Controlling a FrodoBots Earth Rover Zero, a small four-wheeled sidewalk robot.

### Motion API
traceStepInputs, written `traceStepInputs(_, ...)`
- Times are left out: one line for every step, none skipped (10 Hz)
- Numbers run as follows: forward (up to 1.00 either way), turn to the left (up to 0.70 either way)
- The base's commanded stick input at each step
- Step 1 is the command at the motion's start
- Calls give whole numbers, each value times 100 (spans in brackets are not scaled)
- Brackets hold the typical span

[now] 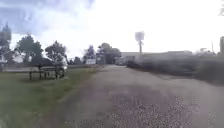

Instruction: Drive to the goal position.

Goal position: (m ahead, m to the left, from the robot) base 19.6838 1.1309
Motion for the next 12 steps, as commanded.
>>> traceStepInputs(70,0)
traceStepInputs(70,0)
traceStepInputs(70,0)
traceStepInputs(70,0)
traceStepInputs(70,0)
traceStepInputs(70,-2)
traceStepInputs(70,-2)
traceStepInputs(70,-2)
traceStepInputs(70,-2)
traceStepInputs(70,-2)
traceStepInputs(70,-2)
traceStepInputs(70,-3)
